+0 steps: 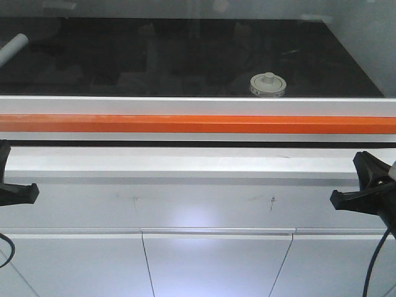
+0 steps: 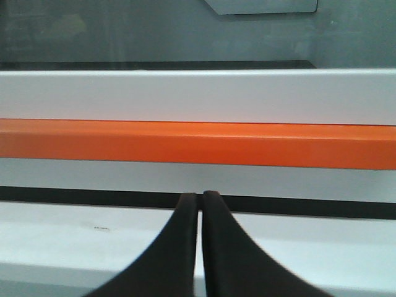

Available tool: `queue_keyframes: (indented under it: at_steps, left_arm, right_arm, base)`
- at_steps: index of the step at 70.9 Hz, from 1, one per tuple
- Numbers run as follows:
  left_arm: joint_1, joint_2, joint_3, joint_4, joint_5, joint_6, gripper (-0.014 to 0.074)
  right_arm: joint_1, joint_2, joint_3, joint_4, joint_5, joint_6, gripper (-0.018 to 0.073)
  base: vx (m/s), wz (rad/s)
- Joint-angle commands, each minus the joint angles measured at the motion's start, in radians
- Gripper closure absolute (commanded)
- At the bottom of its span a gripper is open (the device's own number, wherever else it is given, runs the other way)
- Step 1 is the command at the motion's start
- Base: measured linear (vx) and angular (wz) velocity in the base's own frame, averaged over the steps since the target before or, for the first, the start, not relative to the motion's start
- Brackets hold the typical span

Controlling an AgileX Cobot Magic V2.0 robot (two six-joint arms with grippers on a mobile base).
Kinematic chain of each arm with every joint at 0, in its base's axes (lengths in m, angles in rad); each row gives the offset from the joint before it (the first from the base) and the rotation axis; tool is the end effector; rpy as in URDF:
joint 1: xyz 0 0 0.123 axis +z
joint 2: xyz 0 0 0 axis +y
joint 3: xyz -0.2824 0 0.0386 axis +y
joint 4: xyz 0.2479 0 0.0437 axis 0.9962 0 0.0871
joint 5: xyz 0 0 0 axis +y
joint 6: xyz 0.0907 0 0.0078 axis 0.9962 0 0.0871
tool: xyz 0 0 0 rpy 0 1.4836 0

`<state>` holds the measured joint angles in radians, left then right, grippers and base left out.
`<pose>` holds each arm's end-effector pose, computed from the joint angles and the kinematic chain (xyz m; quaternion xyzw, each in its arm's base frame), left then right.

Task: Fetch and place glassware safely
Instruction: 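Move both grippers up to the orange sash handle bar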

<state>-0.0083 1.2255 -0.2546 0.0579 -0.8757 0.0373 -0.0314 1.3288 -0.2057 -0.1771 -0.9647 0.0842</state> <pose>0.2077 -0.0058 0.2209 0.0450 0.7088 0.0075 0.7039 0.2066 0.0067 0.1947 -0.0441 0.7327 0.0368 0.6781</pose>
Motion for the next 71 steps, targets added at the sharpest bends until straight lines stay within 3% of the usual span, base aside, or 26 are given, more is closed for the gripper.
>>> queue_keyframes:
  at_steps: [1,14,36,71]
  left_arm:
    - [-0.007,0.027,-0.020,-0.005,-0.130,-0.002,0.0603]
    - [-0.007,0.110,-0.027,-0.006,-0.201,-0.002,0.0603]
    - [-0.007,0.184,-0.027,-0.006,-0.276,-0.003,0.0603]
    - [-0.007,0.196,-0.027,-0.007,-0.287,-0.003,0.0603]
  right_arm:
    - [-0.003,0.052,-0.027,-0.001,-0.171,-0.020,0.0563]
    - [-0.003,0.165,-0.063,-0.001,-0.247,-0.020,0.0563]
    - [-0.003,0.255,-0.147,-0.002,-0.251,-0.067,0.0563]
    - [-0.003,0.366,-0.246,-0.004,-0.229,-0.069,0.0563]
  base:
    - [0.00,0.00]
    - [0.00,0.00]
    - [0.00,0.00]
    - [0.00,0.00]
